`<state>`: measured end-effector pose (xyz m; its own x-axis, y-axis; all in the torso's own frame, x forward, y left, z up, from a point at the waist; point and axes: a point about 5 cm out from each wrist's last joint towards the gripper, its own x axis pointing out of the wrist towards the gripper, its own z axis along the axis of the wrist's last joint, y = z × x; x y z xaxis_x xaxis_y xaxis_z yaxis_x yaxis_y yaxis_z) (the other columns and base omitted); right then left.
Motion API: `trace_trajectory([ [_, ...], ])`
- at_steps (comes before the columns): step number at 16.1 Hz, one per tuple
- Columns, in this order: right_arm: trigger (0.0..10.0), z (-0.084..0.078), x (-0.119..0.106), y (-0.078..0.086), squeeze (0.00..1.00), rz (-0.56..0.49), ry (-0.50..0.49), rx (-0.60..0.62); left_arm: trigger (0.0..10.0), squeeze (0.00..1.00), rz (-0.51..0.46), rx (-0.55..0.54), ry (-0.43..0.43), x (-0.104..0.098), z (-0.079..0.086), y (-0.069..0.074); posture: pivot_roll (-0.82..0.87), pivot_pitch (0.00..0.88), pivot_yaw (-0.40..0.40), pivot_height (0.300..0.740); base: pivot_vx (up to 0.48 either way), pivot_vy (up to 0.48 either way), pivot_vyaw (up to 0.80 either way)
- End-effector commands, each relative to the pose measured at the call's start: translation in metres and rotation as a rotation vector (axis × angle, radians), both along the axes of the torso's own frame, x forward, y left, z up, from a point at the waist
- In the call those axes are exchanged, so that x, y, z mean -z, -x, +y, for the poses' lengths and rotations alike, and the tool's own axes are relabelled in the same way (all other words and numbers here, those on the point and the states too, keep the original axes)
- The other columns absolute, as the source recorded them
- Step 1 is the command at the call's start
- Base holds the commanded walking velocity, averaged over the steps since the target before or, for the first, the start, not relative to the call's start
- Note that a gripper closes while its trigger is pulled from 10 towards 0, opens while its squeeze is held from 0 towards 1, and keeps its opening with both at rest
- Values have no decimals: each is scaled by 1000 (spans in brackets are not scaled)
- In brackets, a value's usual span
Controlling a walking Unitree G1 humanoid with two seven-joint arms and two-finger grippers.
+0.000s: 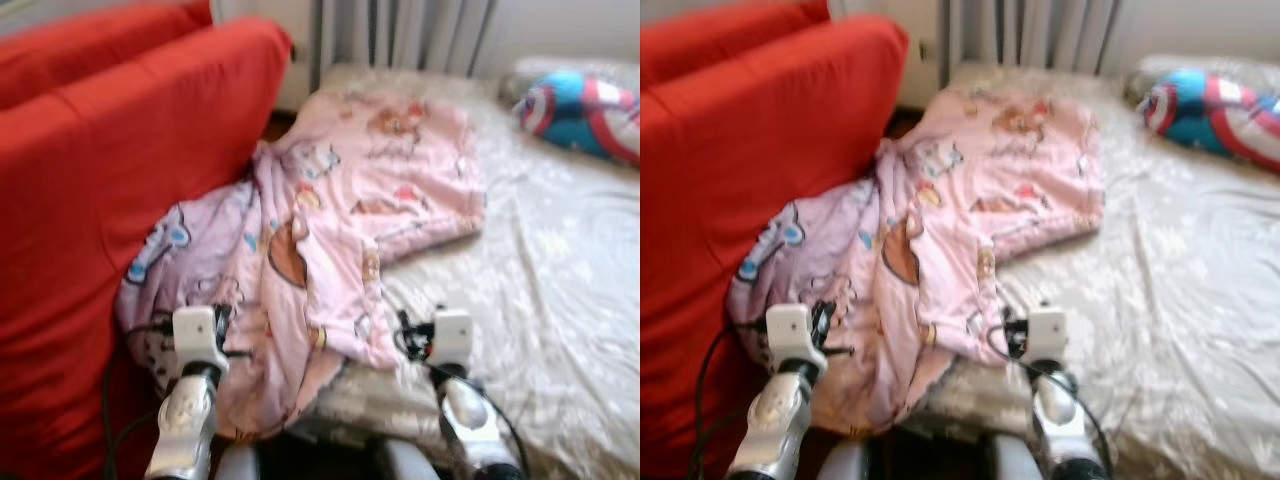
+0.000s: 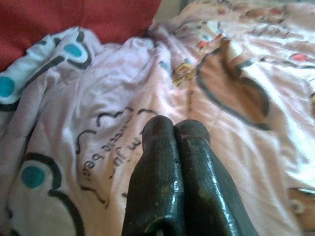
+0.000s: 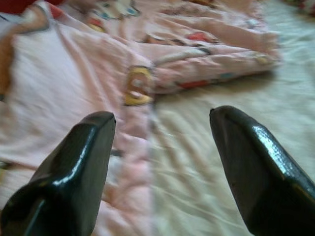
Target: Clean up the room
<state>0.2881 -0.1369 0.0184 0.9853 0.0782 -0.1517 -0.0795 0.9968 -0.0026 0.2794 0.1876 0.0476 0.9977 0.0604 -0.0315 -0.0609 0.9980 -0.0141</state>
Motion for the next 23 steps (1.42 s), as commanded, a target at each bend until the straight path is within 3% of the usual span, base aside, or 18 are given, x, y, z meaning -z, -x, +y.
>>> trace_trajectory([
  [1, 10000, 3, 1, 1, 0, 2, 15, -26, 10000, 0, 4, -11, 1, 1, 3, 1, -52, 101, 3, 632, 262, 0, 0],
  [6, 10000, 10, 0, 2, 0, -8, 25, -89, 10000, 0, 2, -11, 4, 1, 2, 1, -53, 101, 1, 632, 266, 0, 480],
  [9, 10000, 9, 5, 3, 0, 38, 0, -75, 10000, 0, 3, -16, 3, 1, 3, 2, -55, 102, 1, 632, 176, 0, 0],
  [14, 10000, 5, 5, -8, 0, 121, -113, -13, 10000, 0, -6, 13, 0, -3, 1, -1, -42, 125, 3, 632, 0, 0, 0],
  [16, 10000, 7, 1, -20, 0, 178, -189, 16, 10000, 0, -39, 29, -7, -16, 4, -11, -28, 145, 7, 632, 0, 0, 0],
  [20, 10000, 15, -5, -29, 0, 204, -289, 8, 10000, 0, -116, 57, 4, -42, 1, -25, -15, 208, 13, 632, 0, 0, 0],
  [21, 10000, 19, -3, -27, 1000, 227, -398, 9, 10000, 0, -146, 65, 17, -52, -5, -26, -9, 254, 14, 632, 0, 0, 0],
  [23, 10000, 17, 0, -26, 1000, 236, -408, 36, 10000, 0, -167, 68, 34, -58, -9, -22, 0, 300, 16, 632, 0, 0, 0],
])
